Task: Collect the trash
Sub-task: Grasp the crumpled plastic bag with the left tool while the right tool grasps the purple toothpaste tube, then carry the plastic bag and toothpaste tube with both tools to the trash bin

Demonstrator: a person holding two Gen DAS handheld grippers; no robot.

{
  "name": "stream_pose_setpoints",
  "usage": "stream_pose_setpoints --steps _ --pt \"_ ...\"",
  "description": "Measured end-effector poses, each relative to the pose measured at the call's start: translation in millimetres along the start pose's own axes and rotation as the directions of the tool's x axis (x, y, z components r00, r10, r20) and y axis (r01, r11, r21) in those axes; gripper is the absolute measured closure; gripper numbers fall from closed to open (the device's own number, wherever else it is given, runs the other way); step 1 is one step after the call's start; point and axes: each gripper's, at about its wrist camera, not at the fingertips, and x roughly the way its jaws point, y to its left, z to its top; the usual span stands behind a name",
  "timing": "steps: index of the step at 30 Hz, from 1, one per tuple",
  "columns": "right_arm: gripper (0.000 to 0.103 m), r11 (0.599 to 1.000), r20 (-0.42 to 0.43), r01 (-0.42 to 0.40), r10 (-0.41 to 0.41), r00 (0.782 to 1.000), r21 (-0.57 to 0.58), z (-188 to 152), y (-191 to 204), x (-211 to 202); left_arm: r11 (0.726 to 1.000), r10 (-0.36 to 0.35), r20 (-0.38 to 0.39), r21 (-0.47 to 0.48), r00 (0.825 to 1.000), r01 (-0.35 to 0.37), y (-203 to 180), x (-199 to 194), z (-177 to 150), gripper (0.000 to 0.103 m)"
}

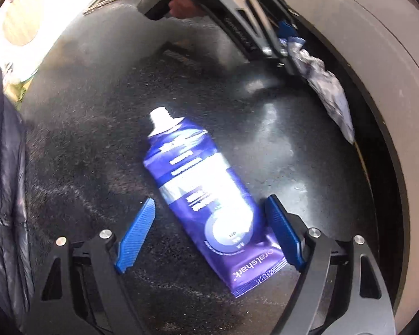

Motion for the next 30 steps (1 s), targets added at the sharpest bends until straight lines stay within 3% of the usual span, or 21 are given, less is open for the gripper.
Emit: stream_pose_setpoints --steps 1,5,9,13,20,26,30 --pt "0.040 1.000 0.004 -0.005 0.005 1.000 -0.005 1.4 1.0 -1.0 1.000 0.009 -0.008 -0.004 1.000 -0.009 -2.8 0.0 1.6 0.077" --pt "0.047 1.000 -0.013 0.000 0.000 1.000 0.008 7.2 7.2 0.0 0.998 0.034 -0.019 -0.052 0.999 -0.035 -12.2 -13.5 0.5 0.079" --pt "0.051 0.992 0.000 -0.003 0.003 1.000 0.130 6.6 9.8 -3.1 0.990 0.057 -0.017 -0.129 0.998 -0.059 -22.9 -30.3 -5.4 0.080" --pt "0.051 0.971 0.026 0.026 -0.033 0.999 0.238 1.5 22.9 -14.7 0.971 0.111 -0.012 -0.212 0.994 -0.111 -33.1 -61.9 -13.2 0.080" --pt "0.051 0.901 0.083 0.073 -0.120 0.989 0.427 -6.1 47.5 -48.0 0.922 0.208 -0.010 -0.331 0.978 -0.200 -58.9 -131.8 -39.2 0.080" --pt "0.051 0.834 0.123 0.085 -0.181 0.976 0.545 -12.3 69.7 -73.1 0.889 0.232 -0.027 -0.401 0.972 -0.223 -94.2 -174.0 -74.5 0.080" --pt "0.051 0.813 0.129 0.104 -0.214 0.968 0.573 -14.6 86.2 -80.5 0.863 0.246 -0.048 -0.444 0.968 -0.242 -113.8 -193.6 -103.2 0.080"
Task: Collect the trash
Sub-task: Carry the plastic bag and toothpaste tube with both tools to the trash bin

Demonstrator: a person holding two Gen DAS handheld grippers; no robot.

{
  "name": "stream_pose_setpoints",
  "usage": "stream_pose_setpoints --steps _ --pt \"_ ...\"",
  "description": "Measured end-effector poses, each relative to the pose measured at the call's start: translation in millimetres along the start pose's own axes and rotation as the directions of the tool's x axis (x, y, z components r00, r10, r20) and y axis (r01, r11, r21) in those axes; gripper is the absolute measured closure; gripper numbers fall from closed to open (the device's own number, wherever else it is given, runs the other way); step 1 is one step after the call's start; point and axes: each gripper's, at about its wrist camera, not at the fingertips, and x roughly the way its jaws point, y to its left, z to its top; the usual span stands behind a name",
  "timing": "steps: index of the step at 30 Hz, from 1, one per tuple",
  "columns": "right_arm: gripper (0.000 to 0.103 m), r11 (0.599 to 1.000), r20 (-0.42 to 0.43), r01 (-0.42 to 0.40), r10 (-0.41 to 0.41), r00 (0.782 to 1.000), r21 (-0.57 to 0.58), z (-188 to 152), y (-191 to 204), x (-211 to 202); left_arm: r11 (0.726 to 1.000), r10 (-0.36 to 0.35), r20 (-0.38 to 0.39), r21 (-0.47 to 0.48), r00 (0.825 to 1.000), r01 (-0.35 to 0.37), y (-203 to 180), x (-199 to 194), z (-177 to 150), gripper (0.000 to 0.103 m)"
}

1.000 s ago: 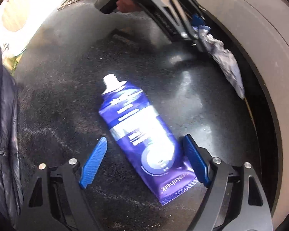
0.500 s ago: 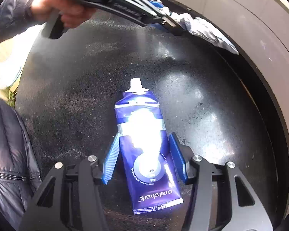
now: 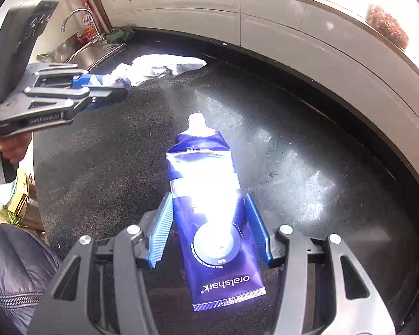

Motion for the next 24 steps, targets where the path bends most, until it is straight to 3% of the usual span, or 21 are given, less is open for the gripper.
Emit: stream_pose_setpoints --steps 8,24 --pt "0.051 0.999 0.026 0.039 -0.040 0.999 0.025 -17.1 20.2 -23.7 0.999 0.024 -0.009 -0.028 1.000 -0.024 -5.4 -14.4 -48.3 0.080" --pt "0.051 0.999 0.078 0.052 -0.051 0.996 -0.014 -10.0 39.1 -47.1 0.994 0.083 0.057 -0.083 0.995 -0.078 2.9 -54.3 -59.3 0.080"
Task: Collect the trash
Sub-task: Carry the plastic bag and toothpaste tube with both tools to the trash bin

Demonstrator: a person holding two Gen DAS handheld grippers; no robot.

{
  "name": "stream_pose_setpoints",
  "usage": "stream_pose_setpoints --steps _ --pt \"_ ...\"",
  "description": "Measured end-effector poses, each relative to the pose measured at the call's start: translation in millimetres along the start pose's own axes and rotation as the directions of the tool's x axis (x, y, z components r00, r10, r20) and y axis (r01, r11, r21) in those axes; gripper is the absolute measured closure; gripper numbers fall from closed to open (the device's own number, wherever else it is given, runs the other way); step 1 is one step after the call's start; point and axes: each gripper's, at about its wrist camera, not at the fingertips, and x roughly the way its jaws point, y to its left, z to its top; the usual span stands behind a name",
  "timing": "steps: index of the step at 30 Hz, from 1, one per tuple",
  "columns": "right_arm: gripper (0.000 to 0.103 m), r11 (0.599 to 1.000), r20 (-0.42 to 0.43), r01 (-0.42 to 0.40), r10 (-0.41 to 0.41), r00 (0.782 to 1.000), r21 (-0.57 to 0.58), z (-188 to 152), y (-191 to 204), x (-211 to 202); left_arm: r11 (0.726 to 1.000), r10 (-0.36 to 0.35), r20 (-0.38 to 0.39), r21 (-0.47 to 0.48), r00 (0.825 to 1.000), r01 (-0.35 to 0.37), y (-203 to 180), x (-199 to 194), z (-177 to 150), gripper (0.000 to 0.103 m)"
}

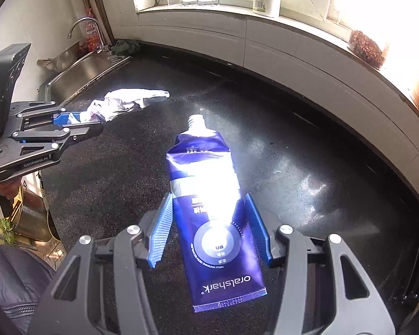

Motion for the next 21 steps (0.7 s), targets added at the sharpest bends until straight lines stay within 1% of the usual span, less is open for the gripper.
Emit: stream_pose_setpoints --steps 4,7,9,12,15,19,21 --pt "0.051 0.998 0.016 -0.038 0.039 0.999 -0.046 15.3 23.4 -0.8 0.998 0.038 0.021 -0.056 0.999 -0.037 18.5 -20.4 -9.0 0.080" --pt "0.051 0.991 0.020 -0.084 0.087 0.996 -0.106 29.4 54.2 2.3 0.991 0.084 0.036 -0.103 0.996 -0.080 37.3 -41.4 -21.9 0.080" --pt "0.051 0.981 0.019 -0.121 0.126 0.992 -0.151 38.9 78.4 5.8 0.984 0.118 0.040 -0.143 0.992 -0.111 51.3 -55.8 -33.5 0.080" --pt "0.051 0.958 0.007 -0.183 0.189 0.982 -0.222 53.3 119.1 13.0 0.960 0.181 0.031 -0.220 0.983 -0.170 79.0 -80.2 -58.6 0.080" --pt "0.051 0.923 -0.013 -0.247 0.254 0.967 -0.296 67.3 165.8 20.1 0.921 0.251 0.005 -0.309 0.968 -0.237 107.9 -106.2 -92.3 0.080" --pt "0.051 0.856 -0.057 -0.331 0.337 0.940 -0.397 79.1 234.9 29.6 0.845 0.340 -0.052 -0.421 0.939 -0.329 143.8 -142.3 -147.1 0.080" --pt "0.051 0.818 -0.087 -0.373 0.374 0.923 -0.438 82.2 270.2 34.7 0.806 0.366 -0.078 -0.471 0.927 -0.358 157.9 -159.1 -174.6 0.080"
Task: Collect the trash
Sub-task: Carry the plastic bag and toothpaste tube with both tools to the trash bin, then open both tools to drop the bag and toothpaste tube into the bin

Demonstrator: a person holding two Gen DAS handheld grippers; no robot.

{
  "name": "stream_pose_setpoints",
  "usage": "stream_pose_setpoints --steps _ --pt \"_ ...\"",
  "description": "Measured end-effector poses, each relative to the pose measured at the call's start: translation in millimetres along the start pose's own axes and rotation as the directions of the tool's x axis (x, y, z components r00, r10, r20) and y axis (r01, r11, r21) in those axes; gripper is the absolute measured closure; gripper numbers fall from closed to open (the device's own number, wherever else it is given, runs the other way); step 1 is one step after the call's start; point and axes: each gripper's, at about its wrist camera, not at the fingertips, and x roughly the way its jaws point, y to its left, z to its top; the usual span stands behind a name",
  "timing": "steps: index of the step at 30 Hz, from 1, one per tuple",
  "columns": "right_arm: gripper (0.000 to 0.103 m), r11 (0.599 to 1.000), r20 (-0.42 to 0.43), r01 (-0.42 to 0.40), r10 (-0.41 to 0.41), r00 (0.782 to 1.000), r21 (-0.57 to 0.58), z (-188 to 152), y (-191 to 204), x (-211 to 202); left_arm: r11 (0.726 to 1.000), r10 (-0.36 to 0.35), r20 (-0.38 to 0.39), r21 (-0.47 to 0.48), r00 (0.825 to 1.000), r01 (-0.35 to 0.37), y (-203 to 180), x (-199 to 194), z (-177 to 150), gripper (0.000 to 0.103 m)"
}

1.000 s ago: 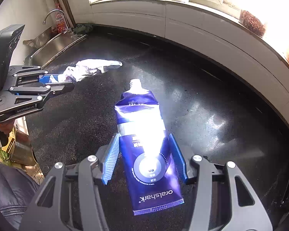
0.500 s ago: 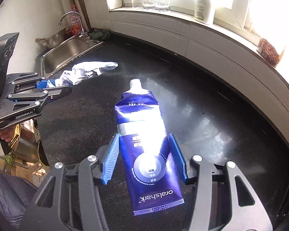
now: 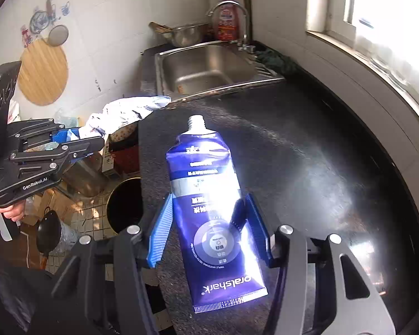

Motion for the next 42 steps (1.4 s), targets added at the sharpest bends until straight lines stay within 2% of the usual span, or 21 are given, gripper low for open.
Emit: stream_pose_setpoints --steps 3,7,11,14,21,27,32,33,34,37,38,39,40,42 --pt "0.051 0.996 -0.020 -0.064 0.063 0.998 -0.060 20.9 40.6 26.0 0.994 0.068 -0.030 -0.079 0.997 -0.070 42.7 -7.8 -26.7 0.080" --pt "0.051 0.982 -0.052 -0.143 0.137 0.989 -0.123 42.0 99.8 60.4 0.972 0.130 -0.084 -0.184 0.988 -0.144 94.6 -8.5 -65.1 0.080" --pt "0.051 0.969 -0.093 -0.194 0.181 0.979 -0.155 48.9 150.1 93.8 0.950 0.162 -0.128 -0.249 0.978 -0.190 130.2 0.9 -100.6 0.080" --pt "0.051 0.966 -0.124 -0.212 0.194 0.973 -0.149 50.2 173.1 118.8 0.941 0.174 -0.152 -0.265 0.973 -0.210 148.7 17.7 -126.7 0.080" --pt "0.051 0.970 -0.199 -0.213 0.187 0.962 -0.119 50.3 198.2 179.2 0.911 0.110 -0.221 -0.367 0.969 -0.187 174.6 66.2 -172.0 0.080" --pt "0.051 0.975 -0.262 -0.204 0.174 0.949 -0.090 41.9 206.2 217.1 0.898 0.059 -0.248 -0.410 0.967 -0.160 183.1 97.6 -181.3 0.079" --pt "0.051 0.976 -0.286 -0.202 0.170 0.943 -0.086 42.6 210.6 233.7 0.900 0.041 -0.251 -0.411 0.967 -0.145 191.2 108.1 -183.4 0.079" --pt "0.054 0.974 -0.287 -0.210 0.178 0.941 -0.083 43.7 210.7 234.7 0.900 0.036 -0.251 -0.413 0.967 -0.141 192.2 109.1 -183.9 0.079" --pt "0.077 0.974 -0.300 -0.212 0.179 0.937 -0.082 44.3 211.4 237.1 0.899 0.033 -0.252 -0.415 0.967 -0.139 194.1 109.6 -184.0 0.079" --pt "0.075 0.976 -0.293 -0.204 0.173 0.940 -0.077 47.6 212.4 239.4 0.893 0.010 -0.245 -0.435 0.969 -0.119 197.4 111.6 -184.7 0.078" --pt "0.068 0.977 -0.304 -0.201 0.170 0.938 -0.076 47.8 213.4 244.1 0.893 0.010 -0.246 -0.434 0.969 -0.119 197.6 113.2 -185.1 0.072" --pt "0.049 0.978 -0.312 -0.194 0.163 0.936 -0.071 48.4 213.7 248.5 0.894 0.010 -0.253 -0.432 0.967 -0.122 197.3 115.6 -186.8 0.058" --pt "0.033 0.979 -0.309 -0.196 0.170 0.936 -0.055 49.2 211.9 249.1 0.895 0.014 -0.261 -0.427 0.965 -0.128 196.4 118.0 -188.2 0.050" --pt "0.027 0.977 -0.308 -0.214 0.199 0.930 -0.013 52.4 208.3 247.5 0.904 0.053 -0.281 -0.395 0.958 -0.165 194.3 121.2 -190.8 0.021"
